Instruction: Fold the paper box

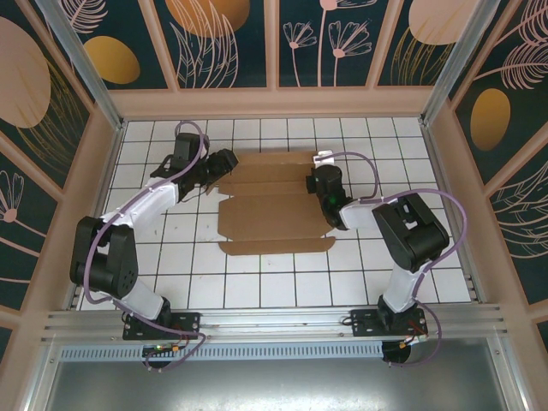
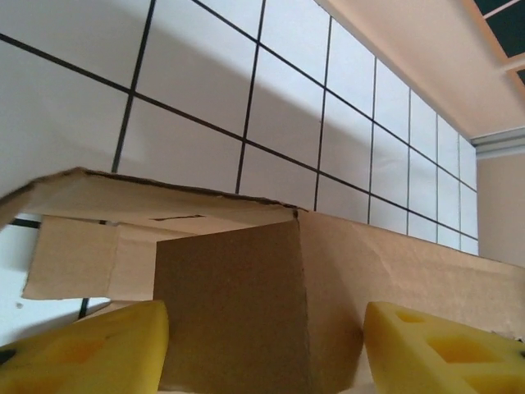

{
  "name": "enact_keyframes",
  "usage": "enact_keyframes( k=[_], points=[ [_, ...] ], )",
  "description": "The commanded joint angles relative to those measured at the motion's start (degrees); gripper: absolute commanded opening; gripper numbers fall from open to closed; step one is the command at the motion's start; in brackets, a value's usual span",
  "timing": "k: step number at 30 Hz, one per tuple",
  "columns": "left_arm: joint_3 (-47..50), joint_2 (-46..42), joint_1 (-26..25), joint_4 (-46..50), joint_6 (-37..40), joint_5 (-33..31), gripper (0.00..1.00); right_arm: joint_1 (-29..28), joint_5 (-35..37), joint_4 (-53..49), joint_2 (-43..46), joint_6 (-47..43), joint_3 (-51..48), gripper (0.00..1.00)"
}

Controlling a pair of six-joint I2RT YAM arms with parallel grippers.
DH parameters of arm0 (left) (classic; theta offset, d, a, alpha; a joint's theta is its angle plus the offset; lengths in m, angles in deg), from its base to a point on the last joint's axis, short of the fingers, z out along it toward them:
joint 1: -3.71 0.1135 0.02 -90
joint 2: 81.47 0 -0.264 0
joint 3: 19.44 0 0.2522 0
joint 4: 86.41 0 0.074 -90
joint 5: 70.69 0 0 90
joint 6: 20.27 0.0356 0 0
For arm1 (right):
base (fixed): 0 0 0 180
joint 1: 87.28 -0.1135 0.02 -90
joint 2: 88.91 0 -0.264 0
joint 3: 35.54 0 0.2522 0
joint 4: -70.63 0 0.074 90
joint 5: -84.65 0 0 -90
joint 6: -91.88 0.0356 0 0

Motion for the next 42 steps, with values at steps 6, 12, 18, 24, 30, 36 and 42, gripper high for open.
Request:
enact_keyframes(
  k=[6, 12, 18, 24, 30, 36, 42],
  points=[
    [3.5, 0.7, 0.2, -12.6, -4.0, 3.8, 0.41, -2.0, -0.9, 2.7, -1.3, 0.6, 0.5, 0.06],
    [3.4, 1.3, 0.2, -14.3, -4.5, 3.3, 0.22, -1.9, -0.4, 2.6, -1.3, 0.5, 0.4, 0.06],
    [2.3, -2.1, 0.5, -6.6, 0.0, -2.7, 0.51, -1.8, 2.2, 1.1, -1.5, 0.2, 1.3, 0.07],
    [5.1, -10.9, 0.7, -0.2, 4.9, -11.5, 0.51, -1.4, 3.2, -0.5, -2.1, 0.1, 2.3, 0.07],
    [14.6, -17.1, 0.7, -4.3, 3.4, -12.6, 0.31, -1.4, 2.7, -0.9, -2.3, 0.3, 2.8, 0.07],
    [16.7, -11.8, 0.7, -7.9, 3.2, -10.4, 0.14, -1.4, 2.3, -1.0, -2.3, 0.5, 2.7, 0.06],
    [14.0, -4.9, 0.7, -8.9, 4.1, -13.6, 0.11, -1.4, 1.5, -0.9, -2.6, 0.5, 2.8, 0.06]
  ],
)
